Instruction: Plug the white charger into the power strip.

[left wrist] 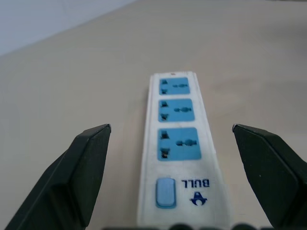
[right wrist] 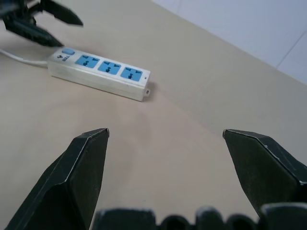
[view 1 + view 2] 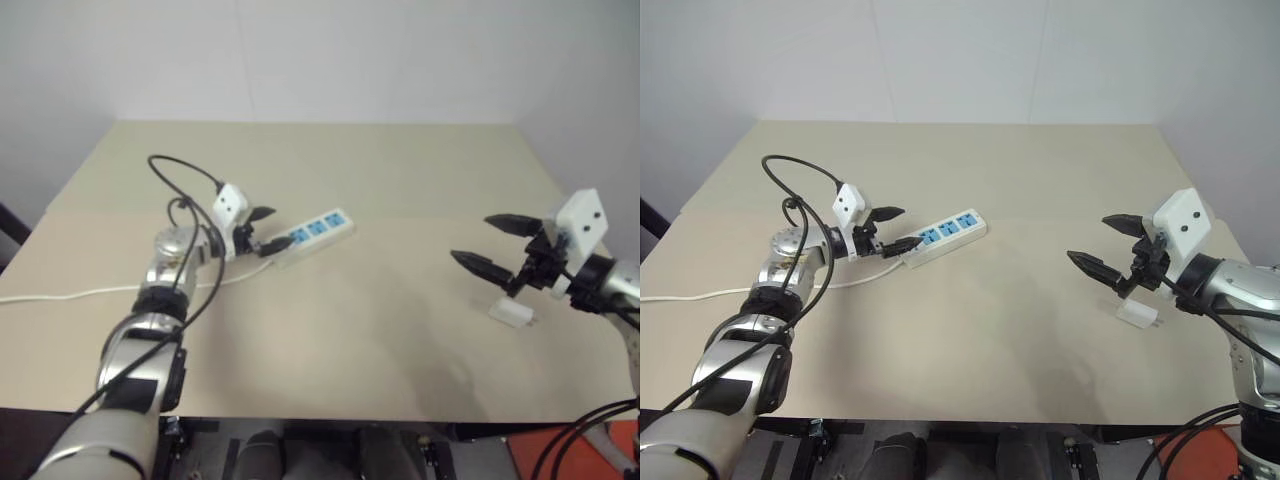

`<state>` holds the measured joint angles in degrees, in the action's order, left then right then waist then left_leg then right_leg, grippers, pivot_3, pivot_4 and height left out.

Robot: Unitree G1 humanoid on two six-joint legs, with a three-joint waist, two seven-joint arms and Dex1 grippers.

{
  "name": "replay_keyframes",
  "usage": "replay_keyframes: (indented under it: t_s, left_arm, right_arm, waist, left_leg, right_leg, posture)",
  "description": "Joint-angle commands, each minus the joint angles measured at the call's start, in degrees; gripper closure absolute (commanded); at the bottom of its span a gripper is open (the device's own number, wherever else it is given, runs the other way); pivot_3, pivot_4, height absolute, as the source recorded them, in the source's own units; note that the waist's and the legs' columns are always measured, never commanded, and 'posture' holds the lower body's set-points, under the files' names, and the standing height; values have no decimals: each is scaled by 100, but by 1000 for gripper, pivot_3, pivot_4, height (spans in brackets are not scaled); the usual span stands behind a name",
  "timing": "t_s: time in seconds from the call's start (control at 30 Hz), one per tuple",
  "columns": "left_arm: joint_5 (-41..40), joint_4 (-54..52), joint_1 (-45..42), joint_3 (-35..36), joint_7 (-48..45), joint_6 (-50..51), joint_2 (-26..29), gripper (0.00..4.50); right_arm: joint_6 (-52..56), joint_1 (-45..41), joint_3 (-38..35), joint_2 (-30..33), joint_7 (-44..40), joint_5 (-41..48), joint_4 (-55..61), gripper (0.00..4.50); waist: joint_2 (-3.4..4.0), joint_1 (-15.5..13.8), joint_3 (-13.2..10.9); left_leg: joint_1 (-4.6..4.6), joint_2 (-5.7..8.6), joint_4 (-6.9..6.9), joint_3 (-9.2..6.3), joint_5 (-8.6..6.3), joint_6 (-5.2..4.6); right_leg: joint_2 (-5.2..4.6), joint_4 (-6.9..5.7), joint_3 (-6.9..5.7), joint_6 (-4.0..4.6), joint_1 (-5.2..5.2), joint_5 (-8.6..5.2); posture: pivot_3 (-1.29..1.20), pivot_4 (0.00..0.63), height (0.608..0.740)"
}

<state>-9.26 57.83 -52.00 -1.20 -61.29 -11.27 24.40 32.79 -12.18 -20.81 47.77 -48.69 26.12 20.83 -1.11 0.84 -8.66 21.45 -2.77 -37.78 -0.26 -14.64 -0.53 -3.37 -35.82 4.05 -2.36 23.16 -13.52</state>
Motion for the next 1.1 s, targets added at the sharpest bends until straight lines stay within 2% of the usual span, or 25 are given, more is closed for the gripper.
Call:
replay_keyframes:
  t_s: [0.03, 0.37, 1.1]
  left_arm:
    - [48, 361, -206, 132, -80, -569, -89, 59]
    - [348, 1138, 18, 306, 521, -1564, -152, 59]
    - [819, 1593, 23, 316, 994, -1262, -403, 59]
  right_arm:
    - [26, 10, -245, 82, 87, 182, 252, 38]
    - [247, 53, -469, 110, 184, 583, 394, 38]
    - [593, 187, -734, 214, 493, 1164, 789, 38]
  waist:
    - [-1, -5, 0]
    - [-2, -3, -1]
    - [-1, -4, -1]
  left_leg:
    - [0, 0, 0, 0, 0, 0]
    - [-3, 0, -2, -1, 0, 0]
    - [-14, 0, -2, -1, 0, 1]
  right_leg:
    - [0, 0, 0, 0, 0, 0]
    - [-1, -8, 0, -3, -2, 2]
    - [0, -16, 0, -4, -9, 2]
  posture:
    - [0, 150, 740]
    - [0, 150, 740]
    - [0, 150, 740]
